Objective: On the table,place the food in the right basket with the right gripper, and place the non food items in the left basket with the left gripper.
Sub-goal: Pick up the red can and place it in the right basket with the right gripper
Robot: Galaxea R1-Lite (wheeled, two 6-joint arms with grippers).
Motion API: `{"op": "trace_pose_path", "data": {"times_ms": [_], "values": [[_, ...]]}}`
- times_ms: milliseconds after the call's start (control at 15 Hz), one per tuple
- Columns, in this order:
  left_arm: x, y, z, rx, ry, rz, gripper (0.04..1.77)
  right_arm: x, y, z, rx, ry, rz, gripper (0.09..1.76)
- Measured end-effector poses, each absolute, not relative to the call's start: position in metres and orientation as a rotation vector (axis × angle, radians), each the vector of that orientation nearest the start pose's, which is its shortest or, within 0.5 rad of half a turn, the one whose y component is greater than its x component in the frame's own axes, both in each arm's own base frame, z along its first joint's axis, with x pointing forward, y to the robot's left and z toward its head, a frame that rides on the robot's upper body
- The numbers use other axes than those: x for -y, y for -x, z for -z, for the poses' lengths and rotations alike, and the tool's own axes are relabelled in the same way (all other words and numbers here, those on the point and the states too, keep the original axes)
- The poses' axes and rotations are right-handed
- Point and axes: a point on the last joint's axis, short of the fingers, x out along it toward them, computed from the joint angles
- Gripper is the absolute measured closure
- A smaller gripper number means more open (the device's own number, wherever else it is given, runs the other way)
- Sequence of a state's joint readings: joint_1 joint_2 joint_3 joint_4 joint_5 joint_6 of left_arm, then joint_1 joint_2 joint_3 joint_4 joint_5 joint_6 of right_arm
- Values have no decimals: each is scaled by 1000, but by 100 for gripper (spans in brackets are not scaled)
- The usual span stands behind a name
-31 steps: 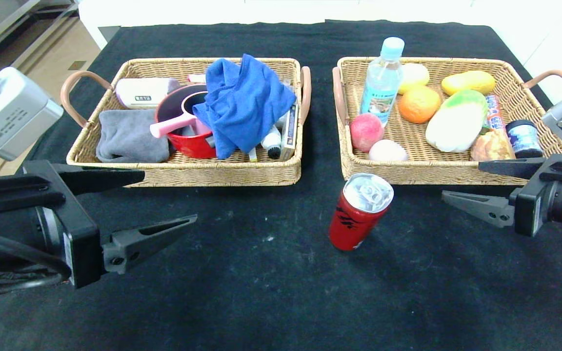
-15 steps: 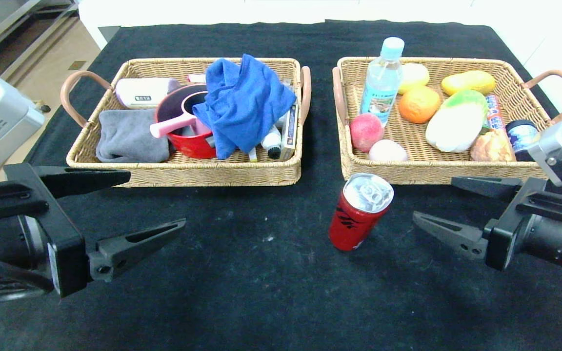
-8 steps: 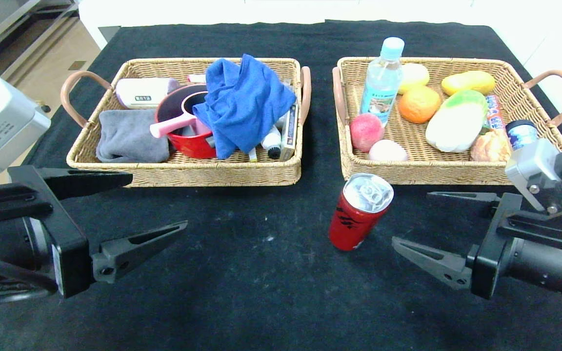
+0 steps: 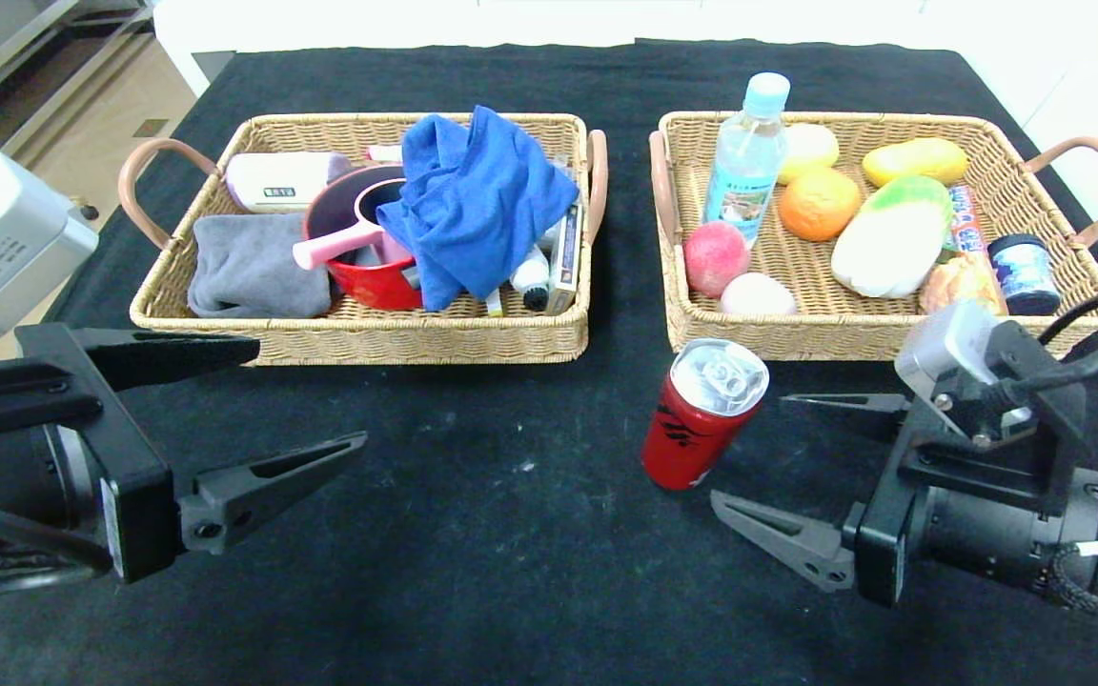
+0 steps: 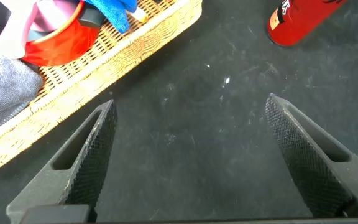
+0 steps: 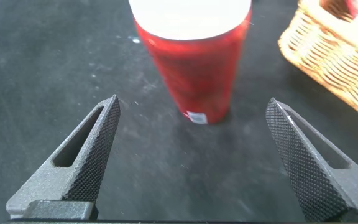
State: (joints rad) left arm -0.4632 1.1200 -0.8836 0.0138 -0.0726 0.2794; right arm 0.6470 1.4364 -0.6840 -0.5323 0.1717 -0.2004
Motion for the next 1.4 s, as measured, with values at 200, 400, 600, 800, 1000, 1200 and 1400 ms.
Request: {"op": "trace_pose_path", "data": {"times_ms": [200,400,600,800,1000,1200,1400], "values": [[71,-139,-277,-172,-320,569,9,-155,-194,-212,-135,244,-846,14],[71,-138,-277,-170,-319,571,9,-163,-202,-214,-131,244,-854,14],[71,-138,-278,-169,-319,573,9,-170,-208,-215,-127,246,-861,14],[71,-138,-278,-167,-319,573,9,-176,-215,-216,-123,247,-864,14],[71,-137,-278,-165,-319,572,9,-182,-222,-218,-111,244,-865,14],[71,-137,-278,-166,-319,573,9,-187,-228,-222,-33,215,-864,14],[71,-137,-278,-166,-319,574,9,-190,-232,-217,-31,211,-866,14]]}}
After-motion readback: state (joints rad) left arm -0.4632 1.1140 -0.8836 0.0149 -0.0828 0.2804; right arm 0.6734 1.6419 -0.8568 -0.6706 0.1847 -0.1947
